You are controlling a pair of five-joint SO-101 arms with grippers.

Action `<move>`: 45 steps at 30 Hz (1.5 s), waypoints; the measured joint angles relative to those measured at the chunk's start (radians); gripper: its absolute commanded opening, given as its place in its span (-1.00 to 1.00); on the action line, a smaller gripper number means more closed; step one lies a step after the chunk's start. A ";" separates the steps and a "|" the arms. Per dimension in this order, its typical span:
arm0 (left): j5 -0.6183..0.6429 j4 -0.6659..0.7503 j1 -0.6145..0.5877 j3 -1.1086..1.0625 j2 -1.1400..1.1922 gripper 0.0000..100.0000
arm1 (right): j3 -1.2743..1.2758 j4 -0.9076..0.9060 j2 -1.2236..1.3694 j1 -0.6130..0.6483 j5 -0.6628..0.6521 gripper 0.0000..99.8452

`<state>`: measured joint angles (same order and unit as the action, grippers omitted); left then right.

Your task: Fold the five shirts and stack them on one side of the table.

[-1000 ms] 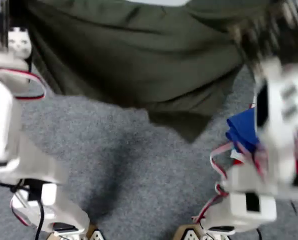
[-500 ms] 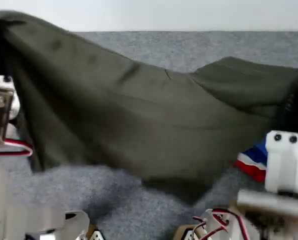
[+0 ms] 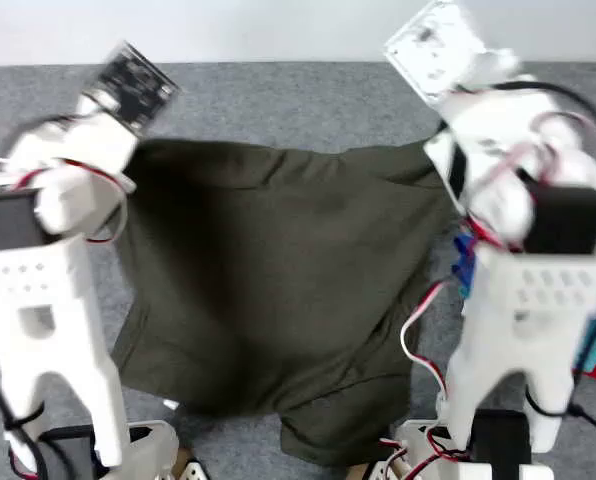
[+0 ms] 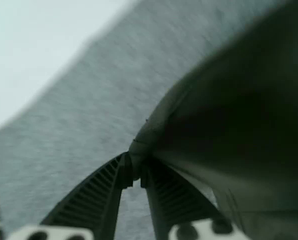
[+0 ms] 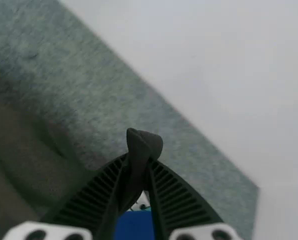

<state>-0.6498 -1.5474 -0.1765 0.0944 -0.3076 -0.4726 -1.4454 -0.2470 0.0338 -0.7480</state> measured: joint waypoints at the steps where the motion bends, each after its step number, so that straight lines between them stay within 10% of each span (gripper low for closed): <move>1: 0.000 0.066 -0.005 -0.089 0.002 -0.99 | 0.086 0.077 0.000 0.002 0.000 -0.98; 7: -0.002 0.479 -0.052 -0.417 0.025 -0.99 | 0.509 0.559 0.003 0.003 0.000 -0.98; 20: 0.058 0.925 -0.141 -0.270 0.400 -0.99 | 0.655 1.312 0.338 0.005 -0.002 -0.98; 45: 0.023 0.792 -0.129 -0.097 0.600 -0.91 | 0.425 1.076 0.601 0.000 -0.051 -0.98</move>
<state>-0.6268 -0.7557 -0.3053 -0.0023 0.2923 -0.0476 -0.3698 0.3544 0.0338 -0.7986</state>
